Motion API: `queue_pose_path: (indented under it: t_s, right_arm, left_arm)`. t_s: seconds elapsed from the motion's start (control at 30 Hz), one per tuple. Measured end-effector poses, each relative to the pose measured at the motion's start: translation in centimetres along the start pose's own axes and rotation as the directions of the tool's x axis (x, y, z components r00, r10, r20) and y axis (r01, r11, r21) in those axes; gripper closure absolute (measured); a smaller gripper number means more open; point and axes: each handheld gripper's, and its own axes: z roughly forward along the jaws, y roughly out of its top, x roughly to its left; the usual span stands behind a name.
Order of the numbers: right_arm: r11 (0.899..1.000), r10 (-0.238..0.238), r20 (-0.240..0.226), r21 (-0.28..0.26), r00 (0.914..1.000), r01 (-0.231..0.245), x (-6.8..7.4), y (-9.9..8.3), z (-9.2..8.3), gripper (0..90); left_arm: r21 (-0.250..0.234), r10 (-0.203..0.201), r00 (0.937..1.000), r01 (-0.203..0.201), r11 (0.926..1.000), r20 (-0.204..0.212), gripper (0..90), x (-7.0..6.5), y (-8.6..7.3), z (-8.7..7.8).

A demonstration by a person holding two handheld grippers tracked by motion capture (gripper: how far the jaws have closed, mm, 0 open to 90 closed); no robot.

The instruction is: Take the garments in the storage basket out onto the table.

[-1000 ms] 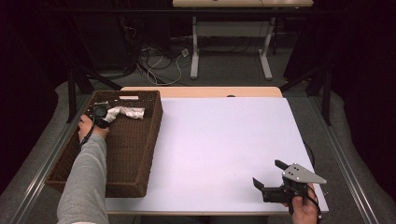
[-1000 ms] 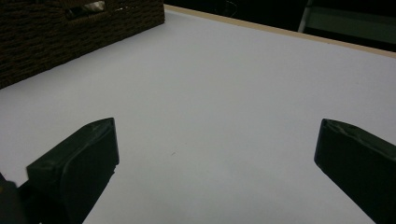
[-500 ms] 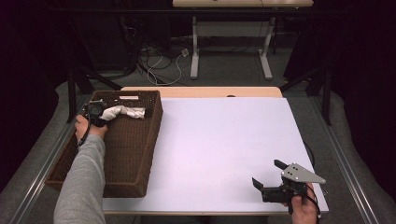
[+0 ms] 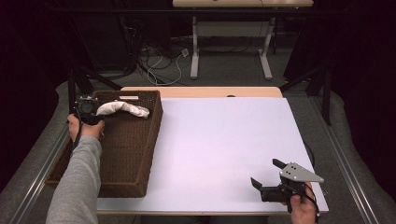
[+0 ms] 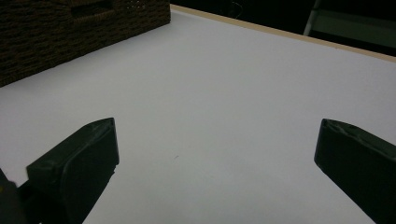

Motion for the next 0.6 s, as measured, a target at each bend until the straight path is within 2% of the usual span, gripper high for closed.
queue_pose_path:
  t_s: [0.1, 0.27, 0.47, 0.6]
  right_arm:
    - [1.0, 0.005, -0.003, -0.002, 1.0, -0.005, -0.1, 0.0, 0.0, 0.0]
    - [1.0, 0.002, -0.001, -0.003, 1.0, -0.002, 0.0, 0.0, 0.1, 0.0]
    - [1.0, -0.004, -0.001, -0.002, 1.0, 0.004, -0.1, 0.0, 0.0, 0.0]
    - [1.0, -0.007, -0.005, -0.004, 1.0, 0.007, -0.1, 0.0, 0.1, 0.0]
  left_arm:
    - [-0.02, -0.013, 0.9997, 0.013, 0.9997, 0.019, 78.9, 0.3, -0.2, -0.3]
    - [-0.057, -0.06, 0.9958, 0.064, 0.9963, 0.07, 78.9, 0.8, -0.4, -0.9]
    - [-0.091, -0.079, 0.9912, 0.089, 0.9919, 0.106, 78.9, 1.1, -0.6, -1.5]
    - [-0.109, -0.083, 0.9897, 0.096, 0.9894, 0.116, 78.9, 1.2, -0.9, -1.8]
